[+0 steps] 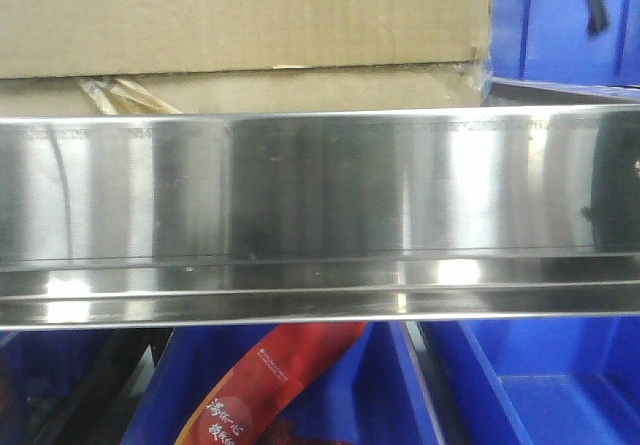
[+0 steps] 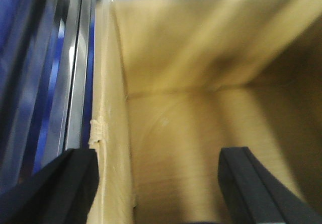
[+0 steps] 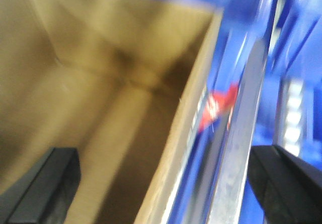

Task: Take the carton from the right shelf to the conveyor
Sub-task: 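Close both grippers on the carton's side walls, then lift the carton with both grippers off the shelf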

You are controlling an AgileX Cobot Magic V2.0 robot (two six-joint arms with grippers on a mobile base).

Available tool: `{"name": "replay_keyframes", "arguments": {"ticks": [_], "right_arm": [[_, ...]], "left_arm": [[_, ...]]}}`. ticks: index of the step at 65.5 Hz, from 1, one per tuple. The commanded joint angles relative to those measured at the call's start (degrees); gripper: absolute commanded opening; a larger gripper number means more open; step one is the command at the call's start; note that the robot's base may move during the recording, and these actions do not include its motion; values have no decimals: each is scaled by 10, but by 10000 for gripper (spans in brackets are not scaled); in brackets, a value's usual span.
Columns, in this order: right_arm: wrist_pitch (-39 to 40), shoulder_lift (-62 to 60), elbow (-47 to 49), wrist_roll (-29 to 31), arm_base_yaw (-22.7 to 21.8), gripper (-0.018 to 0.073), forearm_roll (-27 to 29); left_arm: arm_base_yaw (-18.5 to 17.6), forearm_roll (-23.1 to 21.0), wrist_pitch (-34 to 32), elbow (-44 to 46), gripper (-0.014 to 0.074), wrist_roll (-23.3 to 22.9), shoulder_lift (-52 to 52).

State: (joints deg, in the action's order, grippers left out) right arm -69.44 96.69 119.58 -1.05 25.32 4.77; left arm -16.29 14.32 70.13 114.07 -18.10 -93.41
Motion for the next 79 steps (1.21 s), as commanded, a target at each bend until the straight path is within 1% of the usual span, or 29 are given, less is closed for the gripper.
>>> {"name": "replay_keyframes", "arguments": {"ticks": [1, 6, 12, 33, 36, 39, 44, 46, 48, 49, 50, 52, 53, 55, 56, 59, 63, 72, 79], "right_arm": [[6, 18, 7, -3, 0, 559, -8], [9, 34, 7, -9, 0, 559, -8], [14, 50, 7, -9, 0, 559, -8], [20, 80, 7, -9, 0, 553, -10], [21, 80, 7, -9, 0, 519, -10], [22, 80, 7, -9, 0, 466, -10], [22, 80, 7, -9, 0, 337, -11], [22, 80, 7, -9, 0, 257, -11], [21, 80, 7, -9, 0, 188, -11], [20, 80, 7, -9, 0, 169, -11], [19, 80, 7, -9, 0, 116, -11], [19, 80, 7, -9, 0, 46, -12], [19, 80, 7, -9, 0, 12, -12], [18, 80, 7, -9, 0, -82, -12], [18, 80, 7, -10, 0, -92, -12], [18, 80, 7, -10, 0, -63, -12], [16, 80, 8, -10, 0, -60, -12], [10, 75, 10, -10, 0, -60, -13], [12, 58, 10, -10, 0, -60, -16]], "left_arm": [[20, -9, -2, 5, 402, -7, -11], [37, -11, -2, 5, 402, -5, -19], [48, -11, -2, 5, 402, 0, -31], [48, -11, -2, 4, 402, 1, -68], [48, -11, -2, 4, 402, 1, -70], [48, -11, -2, 4, 400, 1, -72], [48, -13, -2, 4, 374, 1, -76], [48, -13, -2, 4, 350, 1, -76], [48, -13, -2, 4, 315, 1, -76], [48, -13, -2, 4, 283, 1, -76], [48, -13, -2, 4, 259, 1, -76], [48, -13, -2, 4, 220, 1, -76], [48, -13, -2, 4, 192, 1, -76], [48, -13, -2, 4, 99, 1, -76], [48, -13, -2, 4, 48, 1, -76], [48, -15, -2, 4, -45, 1, -76], [46, -18, -2, 4, -2, 1, -76], [46, -20, -2, 4, -16, 1, -69], [46, -35, -2, 8, -16, 1, -52]]}}
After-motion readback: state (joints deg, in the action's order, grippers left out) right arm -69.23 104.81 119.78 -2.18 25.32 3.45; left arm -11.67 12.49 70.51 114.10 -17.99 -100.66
